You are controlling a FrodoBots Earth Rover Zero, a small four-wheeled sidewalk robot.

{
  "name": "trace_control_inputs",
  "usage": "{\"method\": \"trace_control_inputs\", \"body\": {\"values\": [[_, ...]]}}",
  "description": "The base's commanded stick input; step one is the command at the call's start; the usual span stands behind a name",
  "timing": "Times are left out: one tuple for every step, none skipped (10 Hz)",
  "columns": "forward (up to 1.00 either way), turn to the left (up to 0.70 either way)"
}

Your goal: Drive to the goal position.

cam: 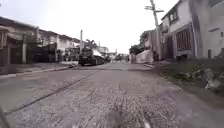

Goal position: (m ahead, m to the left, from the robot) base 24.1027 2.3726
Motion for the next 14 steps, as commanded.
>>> {"method": "trace_control_inputs", "body": {"values": [[0.70, 0.00], [0.70, 0.00], [0.70, 0.00], [0.70, 0.00], [0.70, 0.00], [0.70, 0.00], [0.70, 0.00], [0.70, 0.00], [0.70, 0.00], [0.70, 0.00], [0.70, 0.00], [0.70, 0.00], [0.70, 0.00], [0.70, 0.00]]}}
